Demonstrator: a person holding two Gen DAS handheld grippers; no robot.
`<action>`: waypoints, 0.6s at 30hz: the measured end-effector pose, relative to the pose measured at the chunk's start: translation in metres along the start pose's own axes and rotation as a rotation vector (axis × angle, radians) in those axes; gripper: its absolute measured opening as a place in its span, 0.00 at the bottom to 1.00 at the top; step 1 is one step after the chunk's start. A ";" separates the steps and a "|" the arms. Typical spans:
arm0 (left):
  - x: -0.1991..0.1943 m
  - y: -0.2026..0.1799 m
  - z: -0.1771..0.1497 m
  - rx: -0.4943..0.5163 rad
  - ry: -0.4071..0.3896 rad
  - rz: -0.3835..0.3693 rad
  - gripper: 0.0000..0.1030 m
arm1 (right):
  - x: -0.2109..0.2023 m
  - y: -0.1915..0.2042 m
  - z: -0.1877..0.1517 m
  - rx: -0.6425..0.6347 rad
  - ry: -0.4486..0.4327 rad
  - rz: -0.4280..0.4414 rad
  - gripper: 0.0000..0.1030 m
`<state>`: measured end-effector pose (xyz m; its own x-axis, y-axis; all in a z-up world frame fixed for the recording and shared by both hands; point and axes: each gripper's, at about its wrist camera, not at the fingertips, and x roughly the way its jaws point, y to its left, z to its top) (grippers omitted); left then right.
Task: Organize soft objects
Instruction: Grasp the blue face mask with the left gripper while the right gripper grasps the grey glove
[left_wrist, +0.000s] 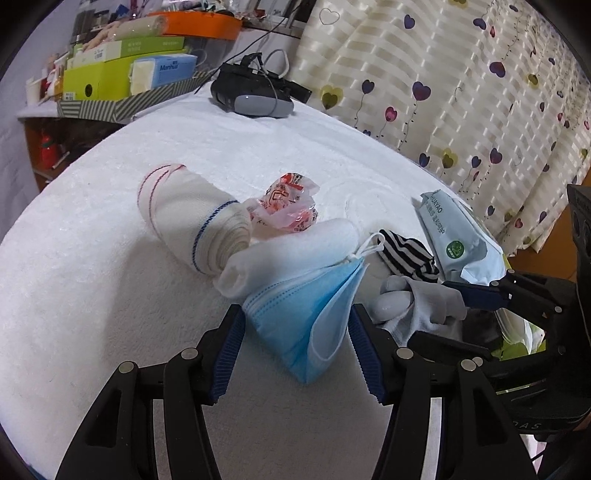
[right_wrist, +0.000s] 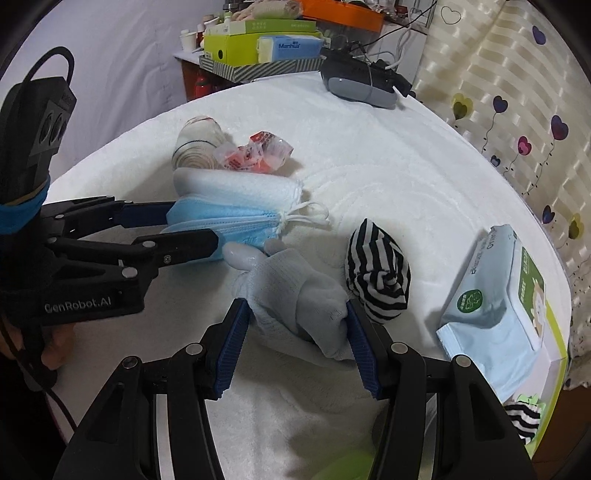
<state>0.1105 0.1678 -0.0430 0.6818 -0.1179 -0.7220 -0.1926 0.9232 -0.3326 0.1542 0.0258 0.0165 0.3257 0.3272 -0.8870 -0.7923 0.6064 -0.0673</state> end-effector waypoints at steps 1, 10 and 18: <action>0.001 -0.001 0.000 -0.008 -0.003 -0.004 0.56 | 0.001 -0.001 0.001 0.004 0.004 0.000 0.53; -0.003 -0.006 -0.008 -0.026 -0.013 -0.052 0.21 | 0.003 -0.001 -0.005 0.019 0.010 0.008 0.38; -0.024 -0.011 -0.019 -0.003 -0.050 -0.056 0.15 | -0.013 -0.005 -0.017 0.069 -0.045 0.021 0.27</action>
<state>0.0830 0.1534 -0.0341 0.7260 -0.1509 -0.6709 -0.1549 0.9147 -0.3733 0.1452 0.0057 0.0207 0.3339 0.3715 -0.8663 -0.7624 0.6469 -0.0165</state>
